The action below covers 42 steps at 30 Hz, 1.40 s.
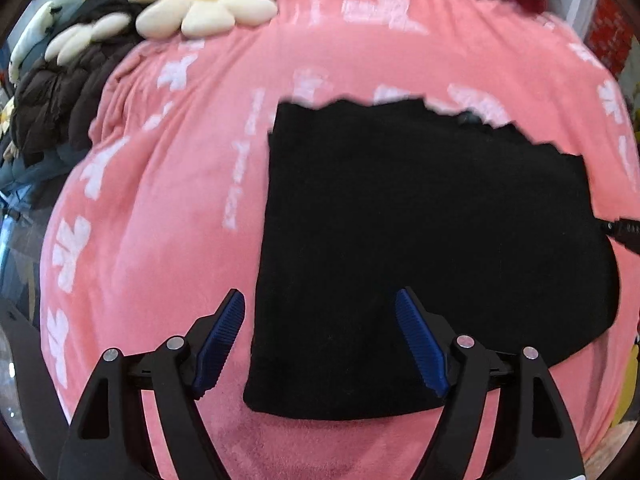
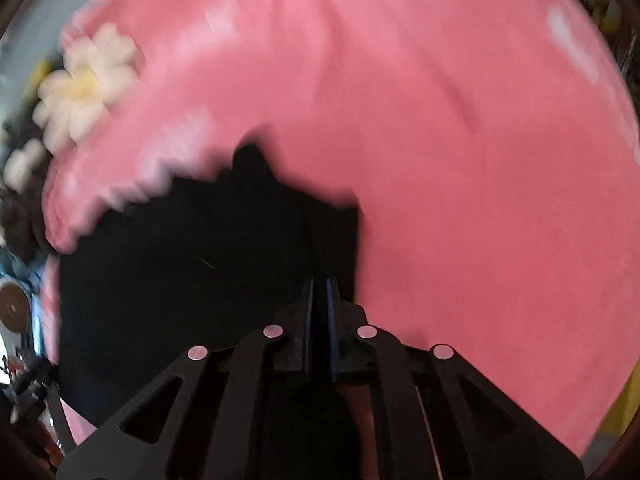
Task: Fold small clothes
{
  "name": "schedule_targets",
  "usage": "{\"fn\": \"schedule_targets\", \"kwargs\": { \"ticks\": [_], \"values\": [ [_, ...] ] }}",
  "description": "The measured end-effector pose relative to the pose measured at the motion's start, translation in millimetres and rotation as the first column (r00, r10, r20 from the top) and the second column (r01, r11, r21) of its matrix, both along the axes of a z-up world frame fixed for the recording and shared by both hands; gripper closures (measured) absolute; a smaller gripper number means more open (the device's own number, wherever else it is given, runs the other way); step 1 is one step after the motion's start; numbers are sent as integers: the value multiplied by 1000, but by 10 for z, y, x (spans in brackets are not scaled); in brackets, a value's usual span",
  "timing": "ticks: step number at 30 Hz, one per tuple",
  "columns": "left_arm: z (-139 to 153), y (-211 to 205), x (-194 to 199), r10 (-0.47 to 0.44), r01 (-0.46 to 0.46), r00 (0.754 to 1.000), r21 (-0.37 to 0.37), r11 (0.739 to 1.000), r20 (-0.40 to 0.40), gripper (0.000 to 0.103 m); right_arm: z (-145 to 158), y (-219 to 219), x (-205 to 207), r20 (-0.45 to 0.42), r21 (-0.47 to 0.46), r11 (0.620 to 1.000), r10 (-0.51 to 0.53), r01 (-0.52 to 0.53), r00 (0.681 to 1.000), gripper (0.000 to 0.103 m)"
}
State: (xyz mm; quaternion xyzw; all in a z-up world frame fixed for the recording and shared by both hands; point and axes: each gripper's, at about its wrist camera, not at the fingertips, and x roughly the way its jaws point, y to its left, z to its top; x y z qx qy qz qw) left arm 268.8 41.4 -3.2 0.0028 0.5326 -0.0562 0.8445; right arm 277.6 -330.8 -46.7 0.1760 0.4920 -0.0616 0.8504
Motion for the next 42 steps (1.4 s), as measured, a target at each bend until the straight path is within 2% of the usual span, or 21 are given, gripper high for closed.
{"fn": "schedule_targets", "kwargs": {
  "ticks": [2,5,9,10,13,14,16,17,18,19,20,21,23,25,28,32,35,36,38,40,42],
  "values": [
    [12,92,-20,26,-25,1000,-37,999,9,28,179,-82,-193,85,61,997,-48,43,995,92],
    [37,286,-47,77,-76,997,-102,992,5,27,218,-152,-440,96,118,991,-71,60,993,59],
    [-119,617,-113,154,-174,983,-230,958,-103,27,16,-33,-852,42,128,992,2,-7,999,55],
    [-177,670,-141,158,-189,978,-268,945,-134,27,-59,24,-929,23,125,992,18,-21,1000,50],
    [-344,710,-181,165,-219,968,-311,925,-192,27,-279,128,-1010,-29,138,990,30,-26,999,36],
    [-419,688,-190,173,-235,962,-313,920,-212,27,-304,138,-1029,-15,135,991,12,-10,1000,33],
    [-438,658,-192,209,-262,958,-310,914,-195,27,-280,191,-996,1,124,992,-6,6,1000,37],
    [-419,628,-191,210,-258,961,-319,912,-179,28,-256,206,-967,1,131,991,-8,8,1000,54],
    [-399,572,-172,189,-238,966,-330,914,-175,46,-235,191,-936,-7,161,987,-5,6,1000,86],
    [-368,530,-161,170,-218,971,-338,916,-166,63,-211,167,-904,-15,230,973,-4,7,1000,95],
    [-349,497,-143,148,-201,974,-345,917,-173,99,-154,158,-894,-14,239,971,-8,11,1000,95],
    [-326,494,-128,130,-200,970,-375,905,-205,98,-46,170,-896,-3,216,976,2,-1,1000,96],
    [-188,563,-169,141,-212,969,-397,893,-201,98,202,179,-982,27,185,982,30,-34,999,96],
    [39,641,-283,110,-171,979,-406,898,-170,98,416,140,-1177,45,196,979,53,-61,998,96],
    [274,751,-551,53,-112,986,-386,916,-159,99,515,162,-1485,21,170,981,86,-89,996,96],
    [277,909,-1043,18,-93,979,-369,925,-203,101,253,169,-1941,-67,182,980,95,-82,993,96],
    [131,919,-1406,2,-77,970,-299,951,-241,103,-104,189,-2273,-159,220,974,85,-49,984,96],
    [20,895,-1541,3,-72,965,-254,965,-262,103,-190,216,-2290,-183,208,977,89,-49,979,95],
    [-116,886,-1623,6,-73,959,-224,972,-284,103,-335,240,-2370,-243,87,996,45,-24,969,91],
    [-69,841,-1618,4,-62,966,-219,974,-257,103,-244,202,-2358,-218,74,997,6,10,976,91],
    [132,776,-1526,-10,-28,985,-217,976,-172,102,21,137,-2292,-116,74,997,-13,22,993,88]
  ]
}}
